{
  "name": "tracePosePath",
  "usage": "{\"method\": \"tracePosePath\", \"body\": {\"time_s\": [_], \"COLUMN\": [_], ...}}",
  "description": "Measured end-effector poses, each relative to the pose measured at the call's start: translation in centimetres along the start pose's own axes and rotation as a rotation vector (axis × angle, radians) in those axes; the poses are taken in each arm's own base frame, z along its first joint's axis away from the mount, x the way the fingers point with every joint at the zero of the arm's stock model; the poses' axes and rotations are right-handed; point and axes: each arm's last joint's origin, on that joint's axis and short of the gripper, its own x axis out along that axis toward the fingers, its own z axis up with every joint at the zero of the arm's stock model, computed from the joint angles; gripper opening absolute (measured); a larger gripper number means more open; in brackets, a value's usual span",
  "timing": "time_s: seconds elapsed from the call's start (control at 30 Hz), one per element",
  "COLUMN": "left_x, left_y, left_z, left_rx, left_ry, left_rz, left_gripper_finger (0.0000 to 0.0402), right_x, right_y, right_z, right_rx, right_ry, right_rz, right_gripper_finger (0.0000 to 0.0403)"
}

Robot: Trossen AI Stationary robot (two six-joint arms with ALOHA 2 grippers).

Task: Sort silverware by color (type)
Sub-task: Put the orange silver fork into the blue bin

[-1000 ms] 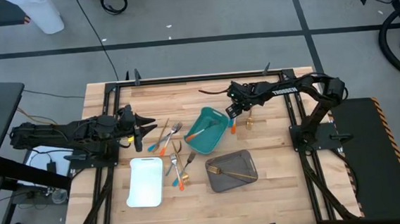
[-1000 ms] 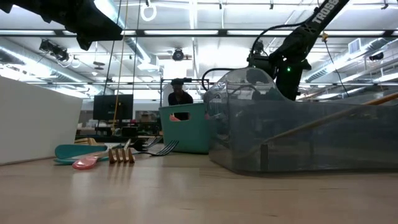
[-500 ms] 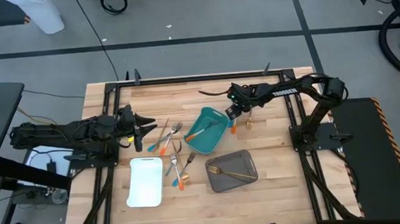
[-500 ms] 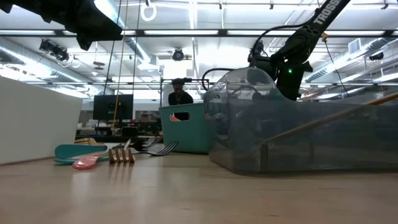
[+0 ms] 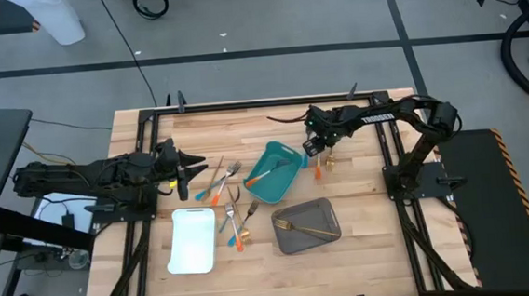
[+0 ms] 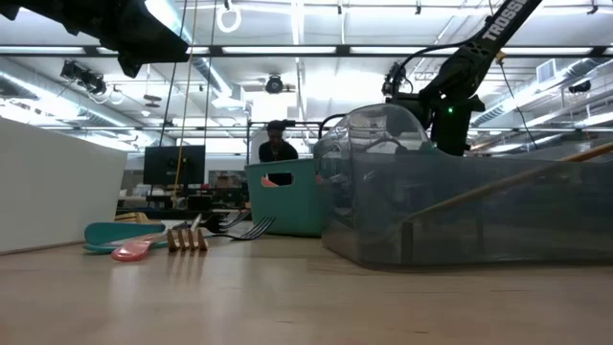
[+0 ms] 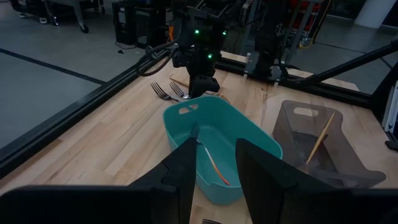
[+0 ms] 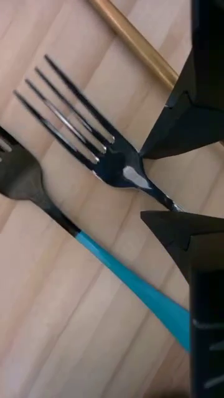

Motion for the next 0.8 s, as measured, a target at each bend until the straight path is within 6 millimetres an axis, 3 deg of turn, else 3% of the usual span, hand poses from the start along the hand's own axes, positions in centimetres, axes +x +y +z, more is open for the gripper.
{"method": "tracePosePath", "body": {"time_s": [0.3,0.8], "left_x": [0.0,0.0], "left_y": [0.0,0.0], "left_z": [0.0,0.0], "left_rx": [0.0,0.002], "left_ry": [0.0,0.0], "left_rz": [0.0,0.0], "left_gripper_finger": [0.0121,0.0121], "right_x": [-0.3,-1.3], "right_y": [-0.3,0.2], "right_z": [-0.2,-0.3], "right_rx": [0.001,-0.003], "right_ry": [0.06,0.15], "right_rz": [-0.038,-0.039], "right_gripper_finger": [0.0127,0.0125]}}
